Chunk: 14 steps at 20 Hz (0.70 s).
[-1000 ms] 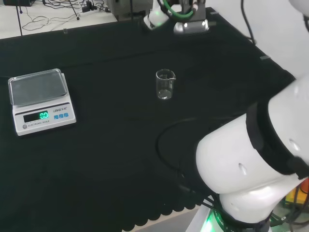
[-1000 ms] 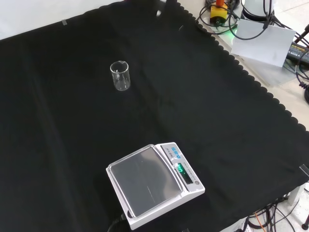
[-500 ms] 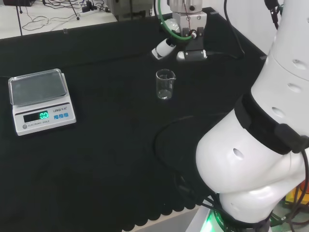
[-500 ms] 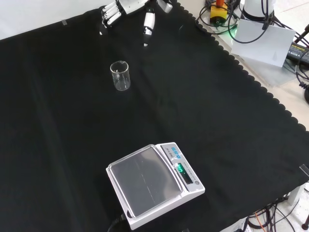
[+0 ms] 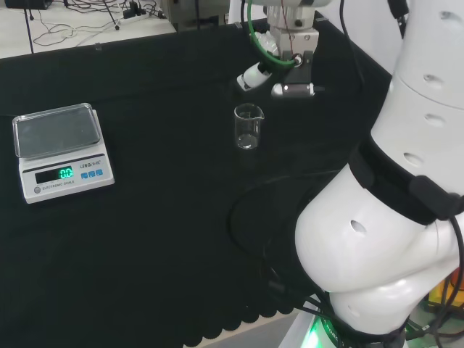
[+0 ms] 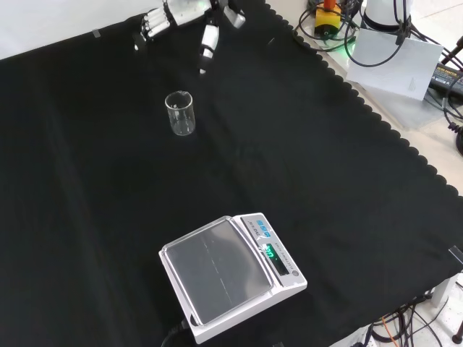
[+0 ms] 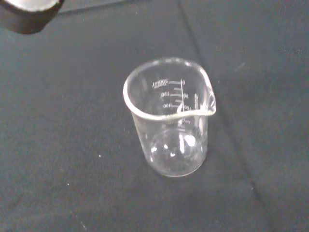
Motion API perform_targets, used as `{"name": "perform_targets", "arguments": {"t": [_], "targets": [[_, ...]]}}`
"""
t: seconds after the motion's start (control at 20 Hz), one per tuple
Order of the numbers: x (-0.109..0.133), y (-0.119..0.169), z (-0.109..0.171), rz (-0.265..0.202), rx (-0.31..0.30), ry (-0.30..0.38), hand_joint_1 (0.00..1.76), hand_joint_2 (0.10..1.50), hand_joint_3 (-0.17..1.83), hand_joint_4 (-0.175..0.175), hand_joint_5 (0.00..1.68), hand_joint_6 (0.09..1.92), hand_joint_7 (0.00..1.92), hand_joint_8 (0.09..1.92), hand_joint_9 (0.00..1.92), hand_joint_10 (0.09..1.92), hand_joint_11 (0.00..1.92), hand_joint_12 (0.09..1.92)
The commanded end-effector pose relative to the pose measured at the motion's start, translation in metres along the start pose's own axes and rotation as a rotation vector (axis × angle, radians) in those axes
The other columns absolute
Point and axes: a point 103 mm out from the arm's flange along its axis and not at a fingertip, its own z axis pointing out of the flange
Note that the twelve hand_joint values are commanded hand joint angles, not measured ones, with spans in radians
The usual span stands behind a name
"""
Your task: Pick up the beaker.
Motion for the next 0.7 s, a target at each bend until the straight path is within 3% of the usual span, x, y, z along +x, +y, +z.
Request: {"name": "perform_targets", "arguments": {"t": [0.05, 0.35, 0.7], "targets": [[0.010, 0.032, 0.076, -0.033, 0.069, 0.060, 0.56, 0.72, 0.24, 0.061, 0.01, 0.09, 0.00, 0.33, 0.06, 0.84, 0.00, 0.92], [0.006, 0.042, 0.086, -0.017, 0.094, 0.074, 0.47, 0.72, 0.15, 0.081, 0.00, 0.09, 0.00, 0.14, 0.00, 0.81, 0.00, 0.73], [-0.013, 0.057, 0.099, 0.030, 0.124, 0.063, 0.44, 0.73, 0.10, 0.086, 0.00, 0.09, 0.00, 0.09, 0.00, 0.73, 0.00, 0.63]]}}
